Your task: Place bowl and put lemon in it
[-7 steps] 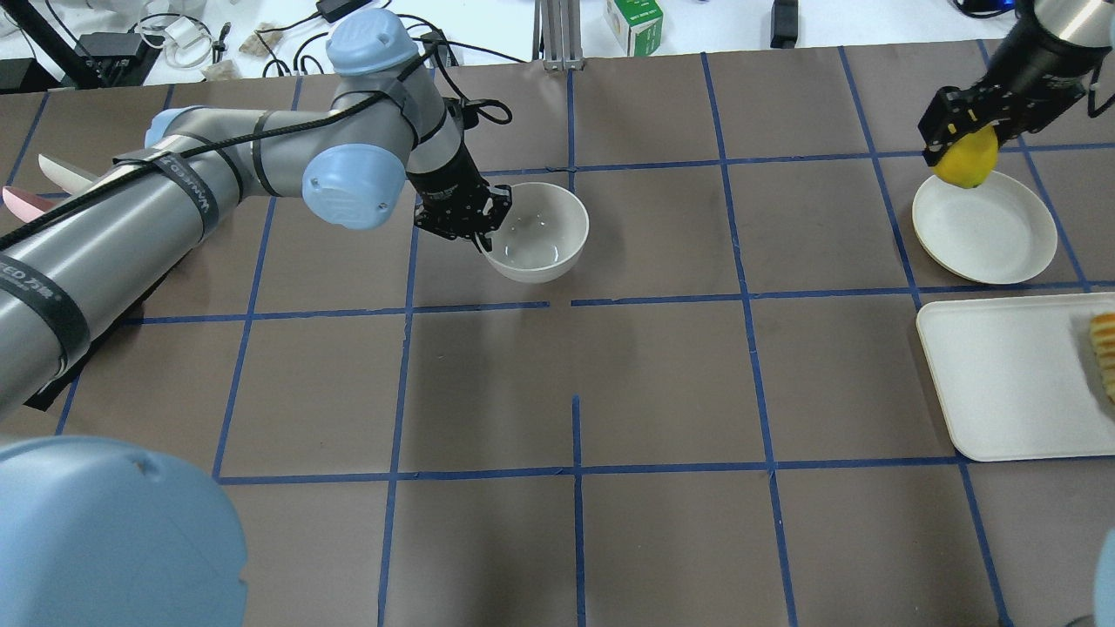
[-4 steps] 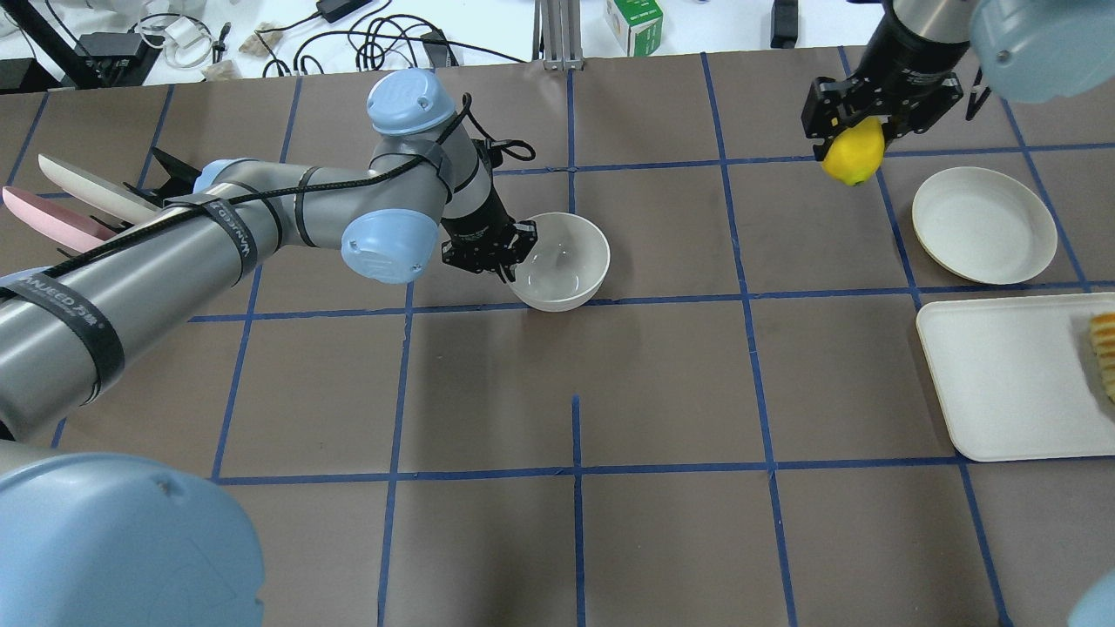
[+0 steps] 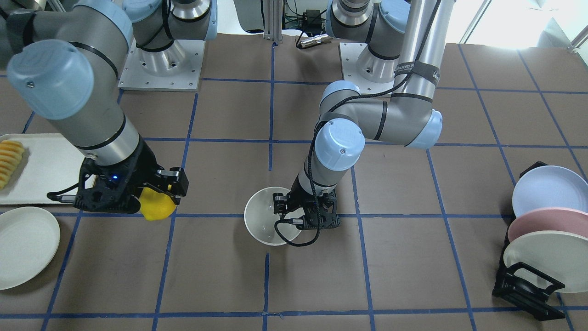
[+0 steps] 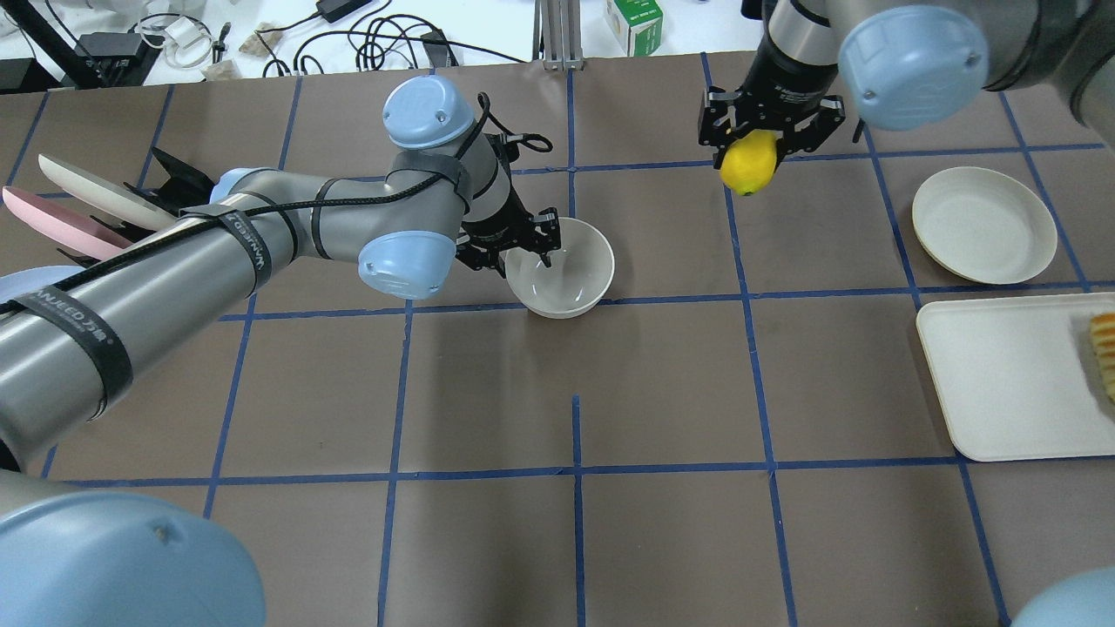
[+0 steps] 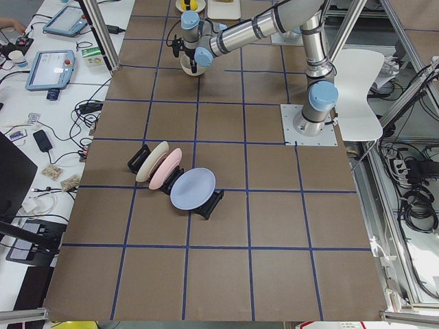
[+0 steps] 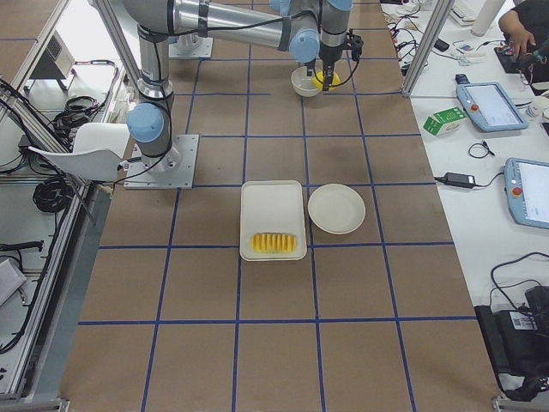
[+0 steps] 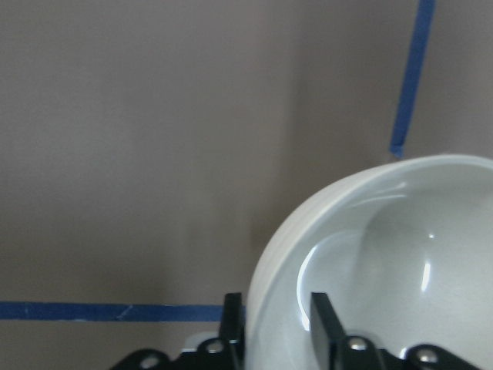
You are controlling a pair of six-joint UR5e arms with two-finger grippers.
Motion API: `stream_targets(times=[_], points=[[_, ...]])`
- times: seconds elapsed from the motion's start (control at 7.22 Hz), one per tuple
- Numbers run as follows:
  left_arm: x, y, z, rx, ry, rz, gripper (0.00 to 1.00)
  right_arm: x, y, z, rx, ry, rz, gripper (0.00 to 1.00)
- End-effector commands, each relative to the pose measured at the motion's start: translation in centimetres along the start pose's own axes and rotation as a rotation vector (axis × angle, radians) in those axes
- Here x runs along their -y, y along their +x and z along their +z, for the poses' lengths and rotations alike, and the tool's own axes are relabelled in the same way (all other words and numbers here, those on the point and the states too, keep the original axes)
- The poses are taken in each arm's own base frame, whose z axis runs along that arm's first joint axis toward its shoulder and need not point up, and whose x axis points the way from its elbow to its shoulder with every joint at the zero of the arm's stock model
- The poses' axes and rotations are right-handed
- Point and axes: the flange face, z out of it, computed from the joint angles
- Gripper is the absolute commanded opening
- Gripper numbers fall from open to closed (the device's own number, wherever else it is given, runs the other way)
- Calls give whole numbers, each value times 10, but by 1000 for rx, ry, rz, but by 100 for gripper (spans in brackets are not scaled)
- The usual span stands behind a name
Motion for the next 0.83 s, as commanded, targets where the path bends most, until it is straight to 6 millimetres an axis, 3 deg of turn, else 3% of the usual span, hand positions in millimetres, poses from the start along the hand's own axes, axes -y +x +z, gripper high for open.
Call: stream_targets(times=[0.0, 0.28, 0.42, 0.69], points=[[4, -19, -58, 73, 3, 18, 100, -4, -53, 28, 13, 24, 2, 18], [15, -82, -139, 184, -68, 169, 100, -9, -101, 65, 19, 47, 24, 18], [15, -103, -177, 197, -67, 164, 100, -18, -126, 78, 27, 49, 14, 18], [-14, -106, -235, 203, -78, 245, 100, -33, -162, 104, 9, 62, -33, 19]])
